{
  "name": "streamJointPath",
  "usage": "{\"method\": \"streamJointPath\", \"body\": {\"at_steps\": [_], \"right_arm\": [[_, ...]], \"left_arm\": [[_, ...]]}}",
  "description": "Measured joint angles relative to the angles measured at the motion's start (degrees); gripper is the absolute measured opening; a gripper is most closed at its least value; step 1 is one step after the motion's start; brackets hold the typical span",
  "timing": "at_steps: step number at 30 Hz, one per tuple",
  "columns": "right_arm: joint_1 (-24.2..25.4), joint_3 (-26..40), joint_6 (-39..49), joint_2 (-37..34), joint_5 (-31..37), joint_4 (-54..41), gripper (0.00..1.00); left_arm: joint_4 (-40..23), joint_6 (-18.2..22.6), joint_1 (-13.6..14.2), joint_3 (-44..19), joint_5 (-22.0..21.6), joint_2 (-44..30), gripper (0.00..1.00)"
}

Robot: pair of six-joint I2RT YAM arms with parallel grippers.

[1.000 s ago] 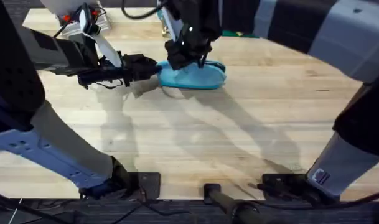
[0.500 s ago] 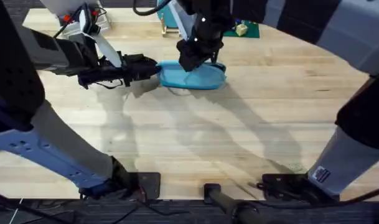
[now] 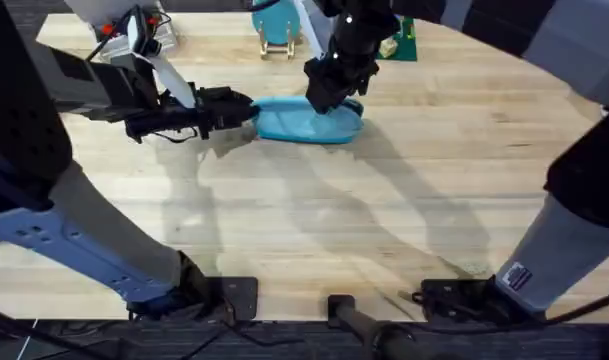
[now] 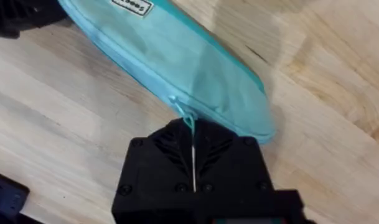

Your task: Unzip the bag, pick up the pens from the table one at a time and place them inside, then zip the bag closed.

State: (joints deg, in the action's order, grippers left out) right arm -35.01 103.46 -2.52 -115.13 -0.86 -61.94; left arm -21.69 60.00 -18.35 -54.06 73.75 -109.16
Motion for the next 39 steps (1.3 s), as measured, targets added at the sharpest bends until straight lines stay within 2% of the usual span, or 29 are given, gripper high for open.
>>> {"method": "streamJointPath", "body": {"at_steps": [25,39], "right_arm": [[8.11,0.33,2.44,0.02,-0.38,-9.83,0.031],[11.06,0.33,4.29,0.02,-0.91,-11.71,0.033]], "left_arm": [[0.02,-0.01,0.00,0.00,-0.03,0.00,0.041],[0.02,-0.01,-0.02,0.00,-0.04,0.00,0.041]]}}
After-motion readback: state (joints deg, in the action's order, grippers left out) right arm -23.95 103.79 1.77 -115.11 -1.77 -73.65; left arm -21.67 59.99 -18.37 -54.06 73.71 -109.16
